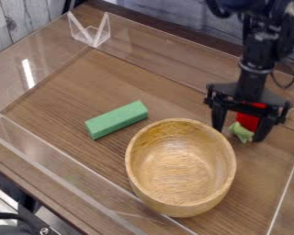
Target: Move the red fruit to the right
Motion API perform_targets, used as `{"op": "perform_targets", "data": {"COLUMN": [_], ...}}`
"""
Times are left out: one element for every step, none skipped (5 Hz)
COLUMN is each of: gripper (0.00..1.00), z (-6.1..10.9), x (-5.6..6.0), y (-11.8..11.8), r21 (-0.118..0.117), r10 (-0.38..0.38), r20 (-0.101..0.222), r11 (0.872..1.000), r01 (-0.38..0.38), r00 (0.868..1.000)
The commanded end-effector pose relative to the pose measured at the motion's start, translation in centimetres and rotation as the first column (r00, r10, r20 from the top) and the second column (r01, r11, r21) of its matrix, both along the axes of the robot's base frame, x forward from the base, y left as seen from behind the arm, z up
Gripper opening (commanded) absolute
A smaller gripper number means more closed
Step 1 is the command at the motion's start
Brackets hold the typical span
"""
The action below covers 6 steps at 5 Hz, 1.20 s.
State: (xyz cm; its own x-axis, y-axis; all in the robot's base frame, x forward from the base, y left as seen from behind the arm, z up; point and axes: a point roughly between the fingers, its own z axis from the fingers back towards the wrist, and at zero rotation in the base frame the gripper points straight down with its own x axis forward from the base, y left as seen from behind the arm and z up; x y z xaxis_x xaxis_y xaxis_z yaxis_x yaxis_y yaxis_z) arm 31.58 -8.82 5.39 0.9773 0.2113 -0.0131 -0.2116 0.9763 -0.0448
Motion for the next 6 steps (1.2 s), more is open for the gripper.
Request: {"op": "perform_targets", "data": {"gripper": [0.00,1.00,1.00,1.00,1.00,1.00], "z": [4.6,6.5,6.7,6.8,6.8,6.8], "x": [0.9,1.0,1.5,2.0,2.3,2.5], "y": [1.5,3.1,3.9,4.7,5.2,5.8], "r21": [-0.034,-0.047,-0.052,-0.046,-0.037,-0.028], "r10": [0.005,0.009,0.003,-0.007,0.057,0.123], "r20": [0.106,0.133,0.142,0.153,0.154,0.154], "r11": [0.999,0.999,0.999,0.999,0.998,0.992], "r01": [-0.001,-0.003,0.004,0.015,-0.052,-0.120], "r00": [0.994,0.991,0.990,0.988,0.986,0.980]}}
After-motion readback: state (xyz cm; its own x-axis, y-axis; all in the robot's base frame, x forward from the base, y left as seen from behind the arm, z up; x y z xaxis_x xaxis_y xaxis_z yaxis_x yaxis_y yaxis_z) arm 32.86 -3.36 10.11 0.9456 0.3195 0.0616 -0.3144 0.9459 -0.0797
